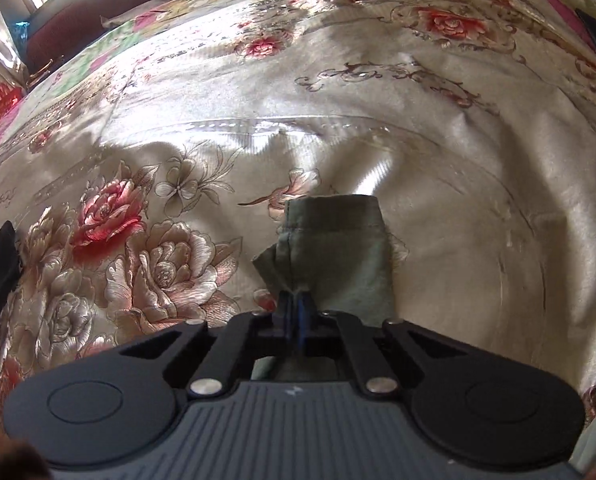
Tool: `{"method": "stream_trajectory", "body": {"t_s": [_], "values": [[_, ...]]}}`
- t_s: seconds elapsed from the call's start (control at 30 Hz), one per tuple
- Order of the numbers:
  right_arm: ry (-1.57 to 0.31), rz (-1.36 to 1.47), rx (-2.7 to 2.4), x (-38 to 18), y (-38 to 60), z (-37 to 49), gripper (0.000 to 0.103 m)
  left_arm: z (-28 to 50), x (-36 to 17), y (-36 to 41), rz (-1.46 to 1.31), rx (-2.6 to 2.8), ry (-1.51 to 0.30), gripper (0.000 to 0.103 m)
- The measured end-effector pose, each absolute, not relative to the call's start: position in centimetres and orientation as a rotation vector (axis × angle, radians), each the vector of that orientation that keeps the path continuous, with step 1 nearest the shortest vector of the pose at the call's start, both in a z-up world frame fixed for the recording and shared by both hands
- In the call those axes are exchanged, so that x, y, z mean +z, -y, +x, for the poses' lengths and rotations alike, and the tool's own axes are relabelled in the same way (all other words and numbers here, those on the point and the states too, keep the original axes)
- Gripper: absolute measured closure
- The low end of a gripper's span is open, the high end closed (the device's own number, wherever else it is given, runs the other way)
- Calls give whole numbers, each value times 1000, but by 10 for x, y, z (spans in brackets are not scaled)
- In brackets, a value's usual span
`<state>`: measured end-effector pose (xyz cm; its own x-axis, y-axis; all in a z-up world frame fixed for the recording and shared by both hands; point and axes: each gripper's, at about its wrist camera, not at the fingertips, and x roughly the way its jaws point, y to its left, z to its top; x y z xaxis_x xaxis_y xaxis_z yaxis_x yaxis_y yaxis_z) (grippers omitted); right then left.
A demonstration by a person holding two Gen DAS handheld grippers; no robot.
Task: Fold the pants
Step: 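Lift the pants leg with the right gripper and carry it toward the black cloth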
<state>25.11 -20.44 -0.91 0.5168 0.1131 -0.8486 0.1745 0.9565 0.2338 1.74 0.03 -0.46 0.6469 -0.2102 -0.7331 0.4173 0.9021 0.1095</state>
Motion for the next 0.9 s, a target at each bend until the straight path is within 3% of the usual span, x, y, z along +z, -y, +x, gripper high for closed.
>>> {"method": "stream_trajectory", "body": {"t_s": [0.23,0.57,0.63,0.77,0.9], "values": [[-877,478,53,43,272,190,101,18,19,1,287,-382,-740,80],[-535,699,148,128,362,81,100,-10,59,34,336,-490,-577,81],[-508,705,106,119,379,52,100,-16,51,48,371,-528,-588,81],[-679,808,-67,46,413,31,100,-24,29,74,442,-618,-653,81],[-698,915,-75,14,423,24,100,-30,27,85,494,-641,-664,81]]}}
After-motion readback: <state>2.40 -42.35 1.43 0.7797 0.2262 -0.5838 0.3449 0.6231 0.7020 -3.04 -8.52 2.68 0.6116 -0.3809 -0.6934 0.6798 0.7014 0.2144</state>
